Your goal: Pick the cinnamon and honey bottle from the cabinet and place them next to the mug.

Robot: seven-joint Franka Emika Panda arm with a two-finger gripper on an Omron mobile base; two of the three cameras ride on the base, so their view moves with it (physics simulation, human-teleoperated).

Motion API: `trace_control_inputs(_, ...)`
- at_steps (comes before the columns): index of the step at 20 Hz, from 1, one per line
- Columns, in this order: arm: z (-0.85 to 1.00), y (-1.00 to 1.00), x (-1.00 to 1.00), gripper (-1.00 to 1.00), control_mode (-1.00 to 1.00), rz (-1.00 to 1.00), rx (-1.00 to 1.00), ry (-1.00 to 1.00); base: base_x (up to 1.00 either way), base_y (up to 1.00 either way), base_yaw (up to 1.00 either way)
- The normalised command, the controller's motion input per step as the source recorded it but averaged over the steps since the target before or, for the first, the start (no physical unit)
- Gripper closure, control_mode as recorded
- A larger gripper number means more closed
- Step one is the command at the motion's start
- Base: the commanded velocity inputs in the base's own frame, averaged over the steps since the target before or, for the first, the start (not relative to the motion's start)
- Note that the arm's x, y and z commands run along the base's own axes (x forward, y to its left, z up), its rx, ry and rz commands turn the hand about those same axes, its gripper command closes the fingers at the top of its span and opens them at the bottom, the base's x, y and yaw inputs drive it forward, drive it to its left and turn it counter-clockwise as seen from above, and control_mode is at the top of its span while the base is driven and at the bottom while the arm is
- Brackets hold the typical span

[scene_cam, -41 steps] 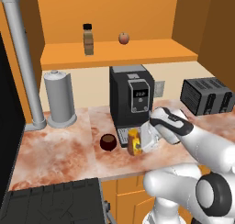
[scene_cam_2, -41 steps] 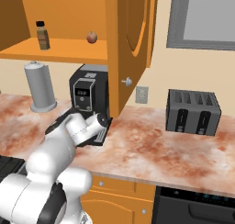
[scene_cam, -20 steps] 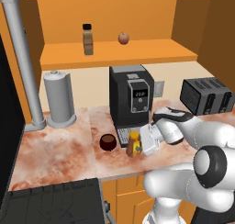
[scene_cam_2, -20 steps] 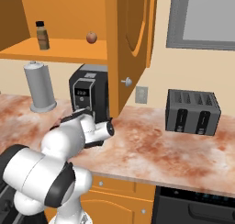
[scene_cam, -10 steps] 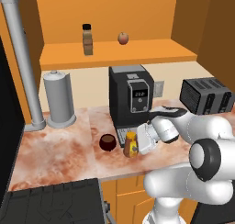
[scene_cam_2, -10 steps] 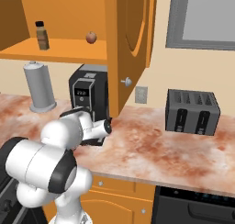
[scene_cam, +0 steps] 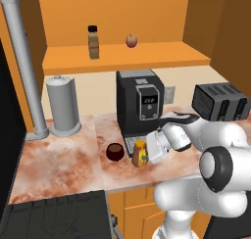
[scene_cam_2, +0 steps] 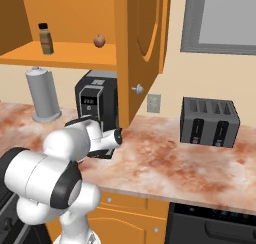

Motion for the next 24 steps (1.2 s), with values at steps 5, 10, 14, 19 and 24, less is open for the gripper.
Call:
trace_control_inputs(5, 0.00, 0.00, -0.06, -1.00, -1.00, 0.00, 0.00, 0.00, 0.00, 0.00, 0.00)
trace_control_inputs(10, 0.00, 0.00, -0.07, -1.00, -1.00, 0.00, 0.00, 0.00, 0.00, 0.00, 0.00)
trace_control_inputs(14, 0.00, 0.00, -0.10, -1.00, -1.00, 0.00, 0.00, -0.04, 0.00, 0.00, 0.00)
trace_control_inputs(19, 0.17, 0.00, 0.06, -1.00, -1.00, 0.00, 0.00, 0.00, 0.00, 0.00, 0.00)
trace_control_inputs(24, 0.39, 0.00, 0.20, -1.00, -1.00, 0.00, 0.00, 0.00, 0.00, 0.00, 0.00)
